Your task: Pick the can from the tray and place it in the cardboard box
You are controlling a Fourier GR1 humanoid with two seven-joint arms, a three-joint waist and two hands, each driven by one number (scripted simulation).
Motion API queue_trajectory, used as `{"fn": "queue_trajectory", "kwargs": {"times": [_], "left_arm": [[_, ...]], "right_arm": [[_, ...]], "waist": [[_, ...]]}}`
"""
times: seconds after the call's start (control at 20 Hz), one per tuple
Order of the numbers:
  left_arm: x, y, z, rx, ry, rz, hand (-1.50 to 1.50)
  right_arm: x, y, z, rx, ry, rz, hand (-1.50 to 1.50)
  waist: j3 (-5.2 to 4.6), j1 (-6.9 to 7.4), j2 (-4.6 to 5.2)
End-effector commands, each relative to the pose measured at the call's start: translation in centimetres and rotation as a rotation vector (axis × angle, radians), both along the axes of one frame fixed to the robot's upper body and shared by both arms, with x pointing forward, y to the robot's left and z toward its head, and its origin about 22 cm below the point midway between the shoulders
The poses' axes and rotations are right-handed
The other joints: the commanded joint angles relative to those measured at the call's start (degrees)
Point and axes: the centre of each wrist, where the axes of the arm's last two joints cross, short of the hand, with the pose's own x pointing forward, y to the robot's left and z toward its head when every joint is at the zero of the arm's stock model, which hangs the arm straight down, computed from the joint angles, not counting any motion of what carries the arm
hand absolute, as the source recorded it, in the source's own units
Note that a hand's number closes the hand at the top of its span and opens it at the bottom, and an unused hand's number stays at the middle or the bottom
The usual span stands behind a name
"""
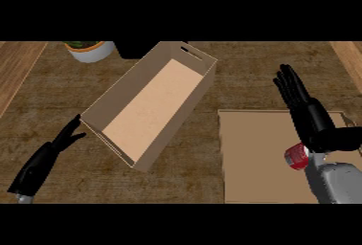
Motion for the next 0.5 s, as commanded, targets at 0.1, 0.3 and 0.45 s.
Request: {"fn": "queue_trajectory", "kwargs": {"times": [0.1,0.3,0.45], "left_arm": [[3.0,-3.7,4.1,-0.096,-0.090,-0.052,0.00],[1.0,-3.0,1.8,-0.150,-0.040,0.026,0.00],[1.8,-5.8,3.2,-0.232,-0.100,-0.051,0.00]], "right_arm": [[-2.1,-3.5,-0.9,-0.104,0.118,0.084,-1.50],[-2.6,-2.7,-1.2,0.363,-0.132,-0.169,-1.50],[-4.0,-9.0,0.7,-0.722,-0.027,0.065,-1.50]], "waist": [[-1.01,-1.24,0.99],[1.87,-8.96,-2.52],[-1.28,-5.98,0.81]]}}
